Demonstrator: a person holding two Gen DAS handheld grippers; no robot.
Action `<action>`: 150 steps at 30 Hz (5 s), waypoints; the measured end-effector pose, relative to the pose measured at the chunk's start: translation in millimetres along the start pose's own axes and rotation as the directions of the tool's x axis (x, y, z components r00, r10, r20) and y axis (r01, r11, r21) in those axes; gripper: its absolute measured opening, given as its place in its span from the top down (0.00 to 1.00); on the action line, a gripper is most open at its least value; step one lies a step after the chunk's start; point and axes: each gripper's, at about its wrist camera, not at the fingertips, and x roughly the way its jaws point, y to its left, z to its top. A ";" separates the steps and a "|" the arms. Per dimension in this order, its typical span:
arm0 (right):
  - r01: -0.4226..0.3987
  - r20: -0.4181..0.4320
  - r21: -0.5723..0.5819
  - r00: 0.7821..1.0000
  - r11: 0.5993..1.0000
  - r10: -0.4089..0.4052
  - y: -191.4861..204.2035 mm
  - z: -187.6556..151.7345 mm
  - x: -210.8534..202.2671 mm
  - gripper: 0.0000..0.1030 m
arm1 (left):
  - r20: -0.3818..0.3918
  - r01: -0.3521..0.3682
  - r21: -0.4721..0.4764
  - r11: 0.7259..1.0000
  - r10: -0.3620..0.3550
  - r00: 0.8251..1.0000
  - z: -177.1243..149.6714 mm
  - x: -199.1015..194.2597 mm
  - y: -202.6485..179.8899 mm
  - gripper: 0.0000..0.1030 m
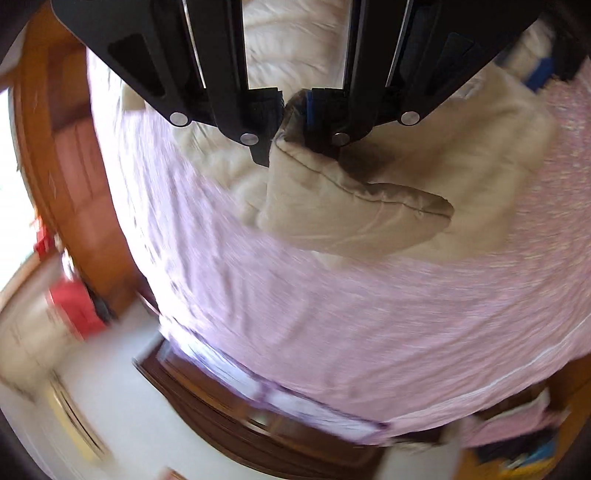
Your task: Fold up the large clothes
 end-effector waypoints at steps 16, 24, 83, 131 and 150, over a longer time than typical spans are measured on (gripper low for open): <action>-0.163 -0.038 0.382 0.981 0.910 0.192 -119.7 -125.8 69.9 0.20 | -0.022 0.033 -0.072 0.997 -0.034 0.999 -4.7 4.6 22.3 0.64; -0.168 0.114 0.444 0.985 0.880 0.130 -174.3 -150.1 38.5 0.16 | -0.030 0.050 -0.083 0.995 -0.053 0.998 -4.7 4.1 21.0 0.64; -0.437 0.062 0.529 0.875 0.727 0.481 -155.3 -399.6 -148.3 0.59 | -0.056 -0.172 0.259 0.951 0.192 0.980 -85.8 -217.3 13.5 0.84; -0.111 0.294 0.712 0.944 0.694 -0.150 -357.2 -240.0 -15.4 0.96 | -0.003 -0.327 0.328 0.886 0.348 0.938 36.8 53.0 -40.4 0.84; -0.238 0.183 0.021 0.956 0.971 0.230 1.3 -109.8 -32.8 0.95 | -0.013 -0.288 0.301 0.909 0.306 0.952 39.2 45.7 -29.5 0.84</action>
